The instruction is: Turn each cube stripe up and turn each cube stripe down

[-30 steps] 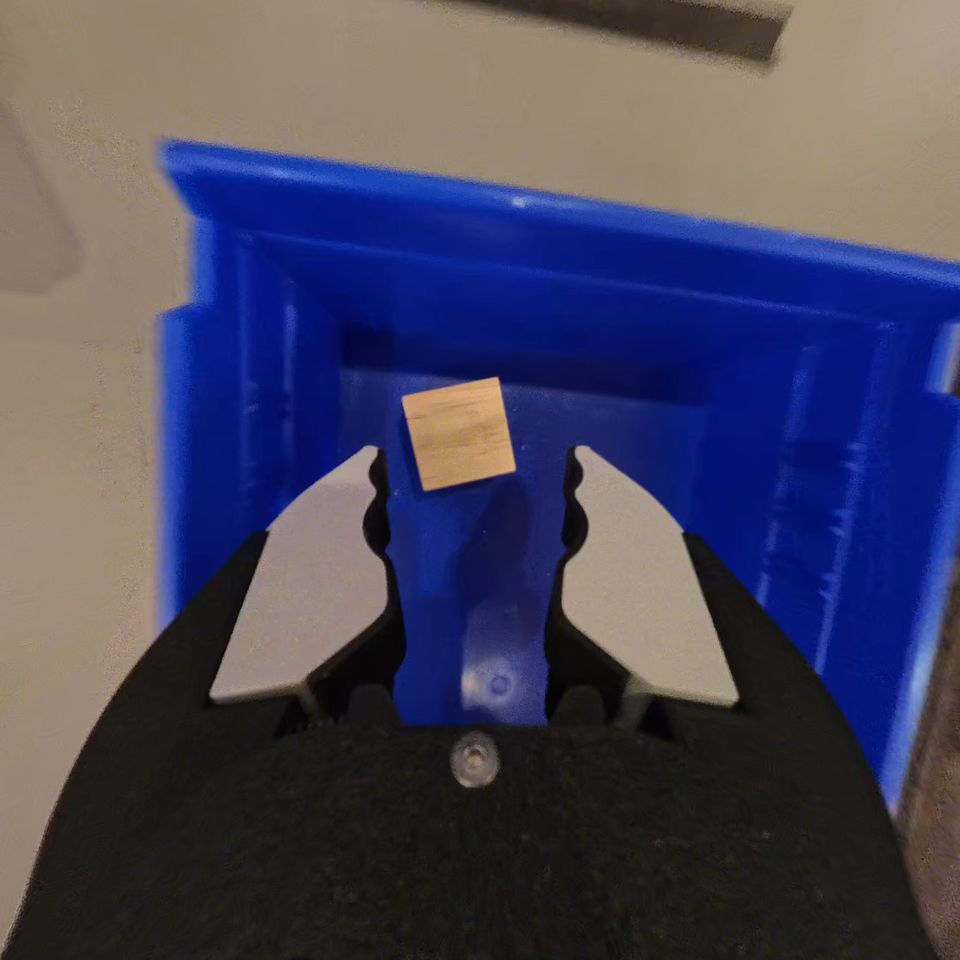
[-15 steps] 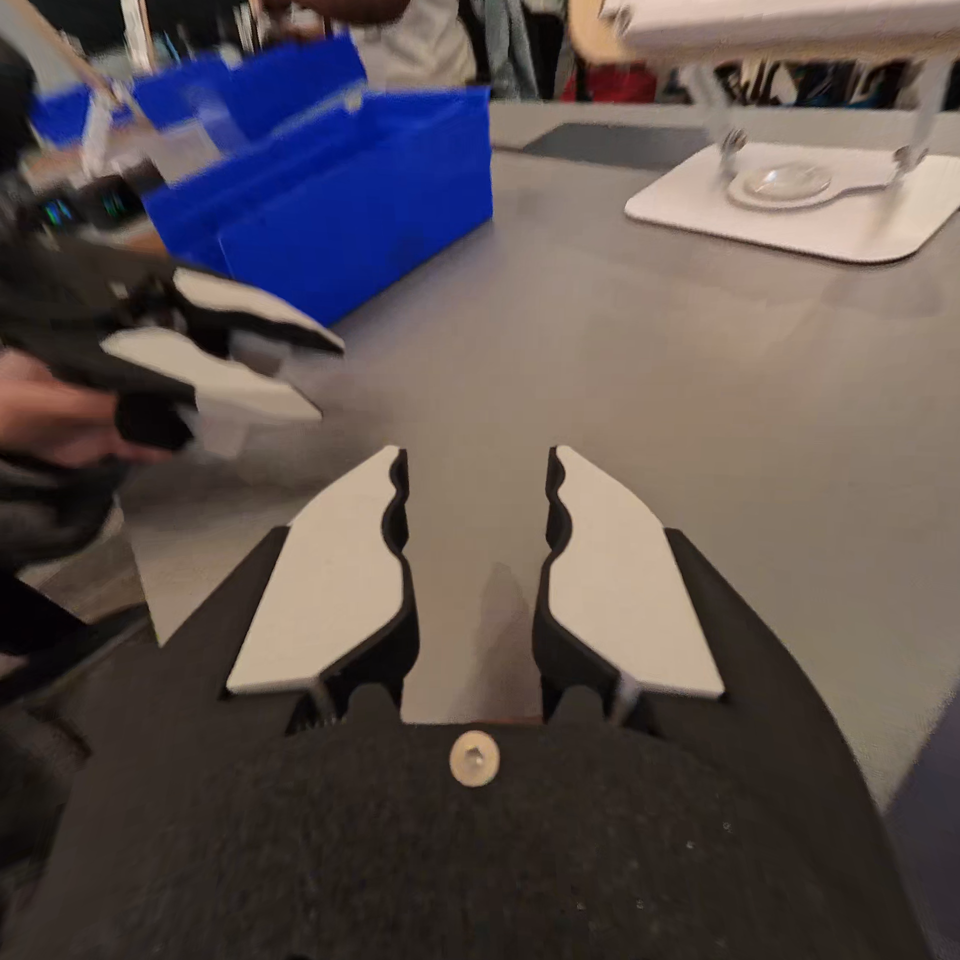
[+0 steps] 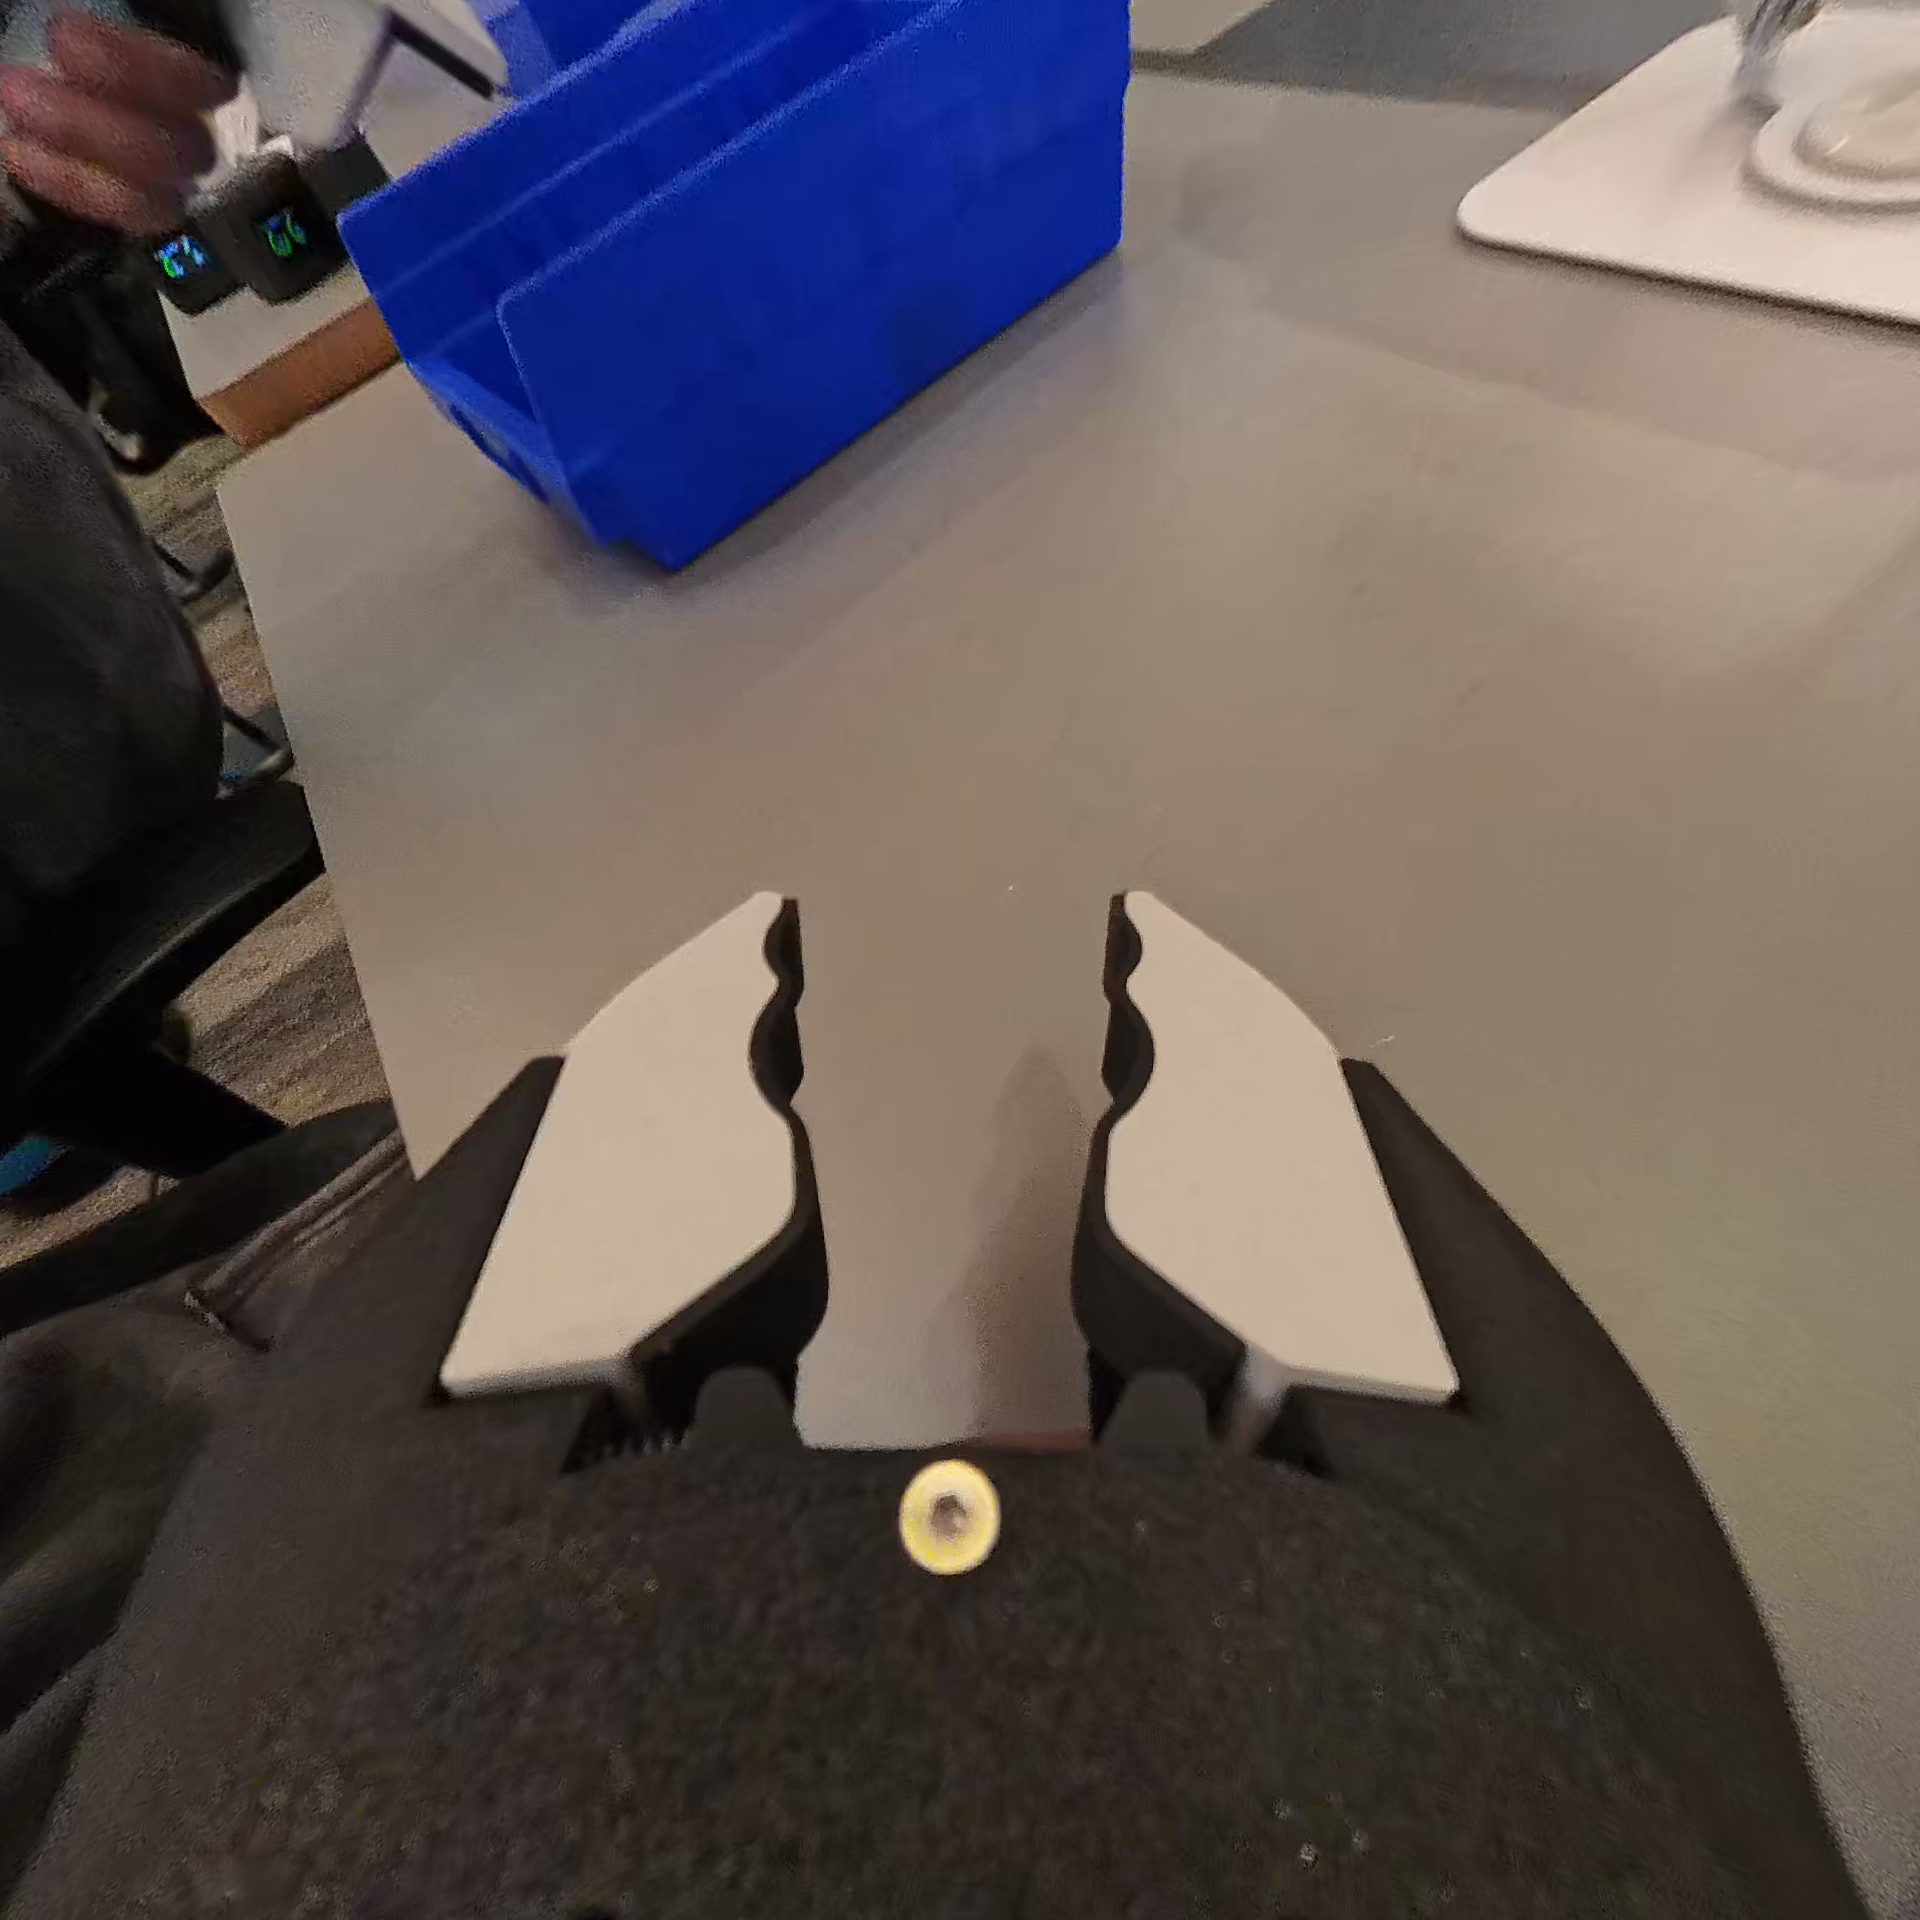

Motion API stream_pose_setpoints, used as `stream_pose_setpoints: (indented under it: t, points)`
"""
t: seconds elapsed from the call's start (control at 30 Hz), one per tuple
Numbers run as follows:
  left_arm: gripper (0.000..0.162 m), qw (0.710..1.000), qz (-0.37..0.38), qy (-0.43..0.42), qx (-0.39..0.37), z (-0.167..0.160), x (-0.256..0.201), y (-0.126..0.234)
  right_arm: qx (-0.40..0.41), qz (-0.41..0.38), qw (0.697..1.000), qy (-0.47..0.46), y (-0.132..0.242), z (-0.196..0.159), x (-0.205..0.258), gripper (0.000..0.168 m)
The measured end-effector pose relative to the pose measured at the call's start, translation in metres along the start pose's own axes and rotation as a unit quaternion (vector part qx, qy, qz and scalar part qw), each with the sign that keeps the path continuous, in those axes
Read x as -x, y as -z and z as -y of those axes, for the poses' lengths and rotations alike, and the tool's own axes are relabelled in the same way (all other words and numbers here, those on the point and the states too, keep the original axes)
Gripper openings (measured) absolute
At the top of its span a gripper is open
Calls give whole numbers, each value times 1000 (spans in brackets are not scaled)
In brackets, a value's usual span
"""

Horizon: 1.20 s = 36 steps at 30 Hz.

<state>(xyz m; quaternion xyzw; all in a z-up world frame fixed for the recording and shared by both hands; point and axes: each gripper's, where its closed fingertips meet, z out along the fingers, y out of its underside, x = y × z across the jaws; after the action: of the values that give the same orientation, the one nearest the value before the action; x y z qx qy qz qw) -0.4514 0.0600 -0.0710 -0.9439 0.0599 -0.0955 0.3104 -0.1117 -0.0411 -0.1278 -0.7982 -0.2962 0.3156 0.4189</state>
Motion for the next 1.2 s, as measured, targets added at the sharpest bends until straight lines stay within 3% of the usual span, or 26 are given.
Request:
stream_pose_setpoints:
  t: [0.1,0.17,0.23,0.4,0.43,0.57,0.67,0.8,0.9,1.07,1.2]
  points:
    - [62,993,32,28,109,-21,33,-34,30,10,999,-2,-7,-13,0,55]
    - [62,985,84,21,148,-29,52,-48,37,15,999,-3,-8,-15,1,54]
    - [62,981,89,28,171,-35,54,-59,32,19,999,-7,-6,-13,2,54]
    - [55,973,103,42,203,-49,60,-77,28,28,999,-5,-3,-11,7,54]
    - [44,974,88,51,202,-49,56,-78,30,28,999,-4,-3,-12,8,54]
    - [43,970,108,24,215,-51,61,-71,32,27,999,-2,-3,-13,7,53]
    - [43,981,77,22,175,-35,52,-55,29,23,999,-4,-2,-12,3,53]
    - [43,997,-23,10,67,2,9,-19,6,19,1000,-17,4,-4,-6,50]
    - [43,984,-173,26,-25,28,-54,7,-23,28,998,-49,8,3,-15,51]
    - [43,901,-428,31,-69,37,-176,31,-100,71,978,-167,19,30,-35,59]
    - [43,818,-571,60,-46,27,-257,29,-151,183,933,-270,35,72,-30,61]
